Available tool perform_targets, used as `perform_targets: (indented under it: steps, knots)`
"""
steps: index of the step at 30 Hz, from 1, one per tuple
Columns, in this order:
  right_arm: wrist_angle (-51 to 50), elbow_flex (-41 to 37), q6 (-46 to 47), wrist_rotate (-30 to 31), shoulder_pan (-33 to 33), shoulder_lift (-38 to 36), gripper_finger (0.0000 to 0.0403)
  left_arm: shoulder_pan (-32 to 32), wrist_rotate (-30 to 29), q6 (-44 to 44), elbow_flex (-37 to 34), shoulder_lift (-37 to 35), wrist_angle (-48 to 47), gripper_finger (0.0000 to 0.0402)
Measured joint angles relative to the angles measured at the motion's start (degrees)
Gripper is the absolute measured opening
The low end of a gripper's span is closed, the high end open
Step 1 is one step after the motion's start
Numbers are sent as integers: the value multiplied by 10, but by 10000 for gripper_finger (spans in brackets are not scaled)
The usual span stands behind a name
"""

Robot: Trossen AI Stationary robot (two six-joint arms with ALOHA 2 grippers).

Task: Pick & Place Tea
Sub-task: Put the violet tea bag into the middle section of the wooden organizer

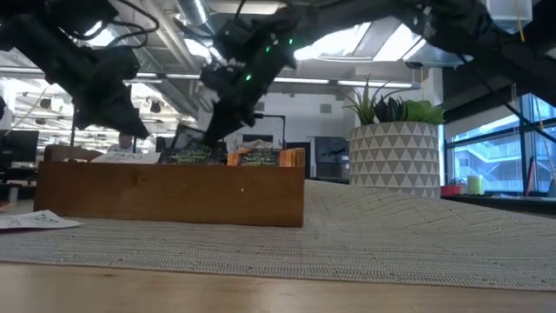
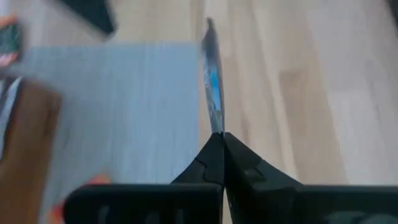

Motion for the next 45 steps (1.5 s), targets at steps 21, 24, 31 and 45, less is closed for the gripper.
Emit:
perform_targets:
  steps: [21,24,31,45]
  knots:
    - [32,-257,119,124,170,-227,1,-84,-39,5,1,-22,14,13]
    - [180,-367,167,155,193,-307,2,-97,-60,5,1,-22,24,12]
    - [515,-569,235,168,250,-390,3,-108,-80,5,1,-22,52,8]
    - [874,-743,215,174,268,-395,4,-162,-48,172,1,50,323,8]
